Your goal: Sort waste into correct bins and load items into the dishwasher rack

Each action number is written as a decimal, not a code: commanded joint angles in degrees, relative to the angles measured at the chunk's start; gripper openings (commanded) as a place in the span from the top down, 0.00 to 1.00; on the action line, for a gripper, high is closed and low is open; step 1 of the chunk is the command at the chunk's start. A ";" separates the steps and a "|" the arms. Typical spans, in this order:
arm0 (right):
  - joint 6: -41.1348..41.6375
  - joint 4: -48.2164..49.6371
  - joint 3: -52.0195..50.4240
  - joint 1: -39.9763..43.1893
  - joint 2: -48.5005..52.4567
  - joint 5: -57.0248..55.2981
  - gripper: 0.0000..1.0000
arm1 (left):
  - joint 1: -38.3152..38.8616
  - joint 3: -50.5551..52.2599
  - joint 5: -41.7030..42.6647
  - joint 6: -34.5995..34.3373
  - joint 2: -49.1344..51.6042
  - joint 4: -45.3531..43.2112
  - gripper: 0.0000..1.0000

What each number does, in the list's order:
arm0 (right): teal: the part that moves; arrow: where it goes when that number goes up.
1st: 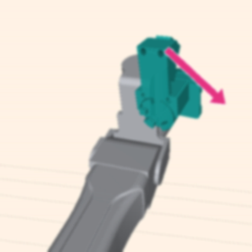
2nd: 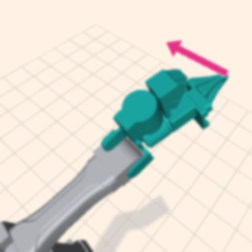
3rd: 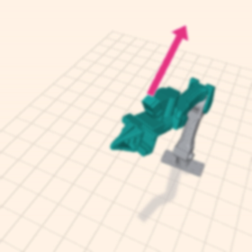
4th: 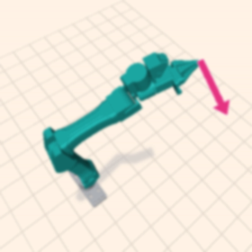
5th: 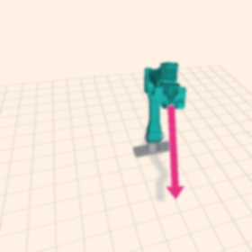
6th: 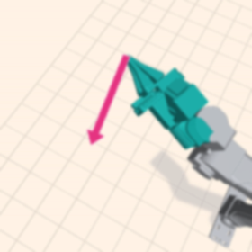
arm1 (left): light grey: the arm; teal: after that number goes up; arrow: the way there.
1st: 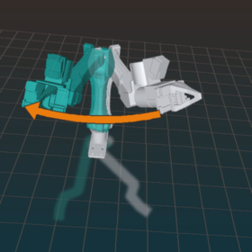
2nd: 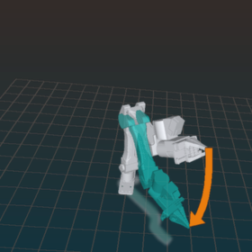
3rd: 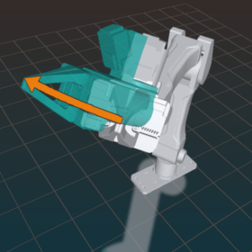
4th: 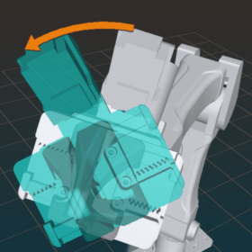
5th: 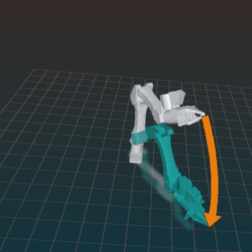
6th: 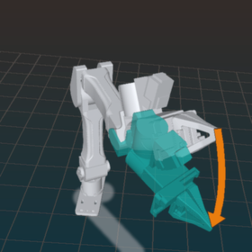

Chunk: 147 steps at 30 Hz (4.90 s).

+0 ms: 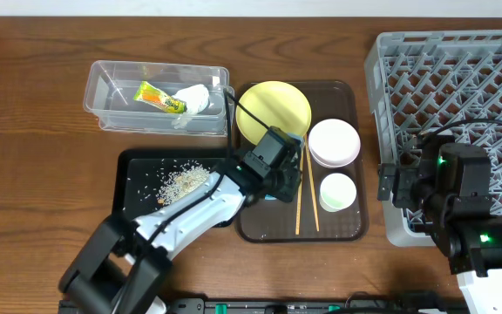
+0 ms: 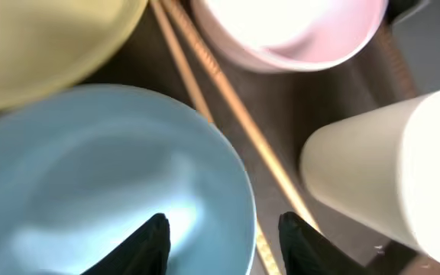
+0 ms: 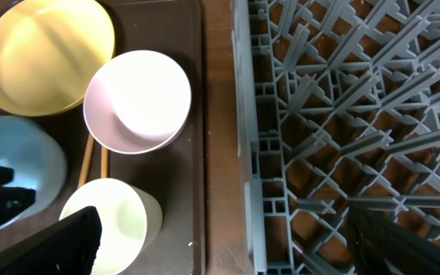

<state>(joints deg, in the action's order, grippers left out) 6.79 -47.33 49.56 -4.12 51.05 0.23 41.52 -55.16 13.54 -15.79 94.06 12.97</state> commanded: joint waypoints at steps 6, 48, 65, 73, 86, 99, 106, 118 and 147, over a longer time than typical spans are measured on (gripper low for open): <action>-0.17 -0.07 1.03 -0.39 -0.04 0.02 0.01 | 0.22 -1.44 -0.52 0.50 -9.51 -3.54 0.50; -6.27 1.60 1.03 -0.42 6.51 18.29 0.01 | -12.13 -1.44 22.21 -18.40 -9.44 -7.58 0.94; -27.21 17.09 1.03 -0.46 21.62 71.14 0.01 | -22.43 -1.44 67.10 -28.06 -3.23 -13.73 0.94; -26.95 21.75 1.03 -0.48 22.10 75.43 0.08 | -21.33 -1.44 66.97 -29.38 -3.23 -13.73 0.94; -26.97 21.86 1.03 -0.48 22.10 76.56 0.27 | -20.44 -1.44 66.82 -31.80 -3.23 -13.75 0.94; -26.97 21.92 1.03 -0.57 22.10 76.56 0.34 | -19.78 -1.44 64.89 -35.50 -3.23 -16.13 0.94; -26.95 22.95 1.03 -0.57 22.10 76.61 0.41 | -19.78 -1.44 64.89 -35.58 -3.23 -16.11 0.94; -24.72 23.32 1.03 -0.57 22.10 68.87 0.51 | -19.80 -1.29 56.87 -23.47 -3.23 -13.46 0.69; 2.86 -17.73 20.87 16.98 18.62 -9.40 0.99 | -39.15 -2.08 4.35 -1.81 -30.14 25.03 0.37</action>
<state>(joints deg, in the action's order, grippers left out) 6.68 -64.07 69.30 9.28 68.12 -3.60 2.61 -56.25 19.38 -18.96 64.12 37.74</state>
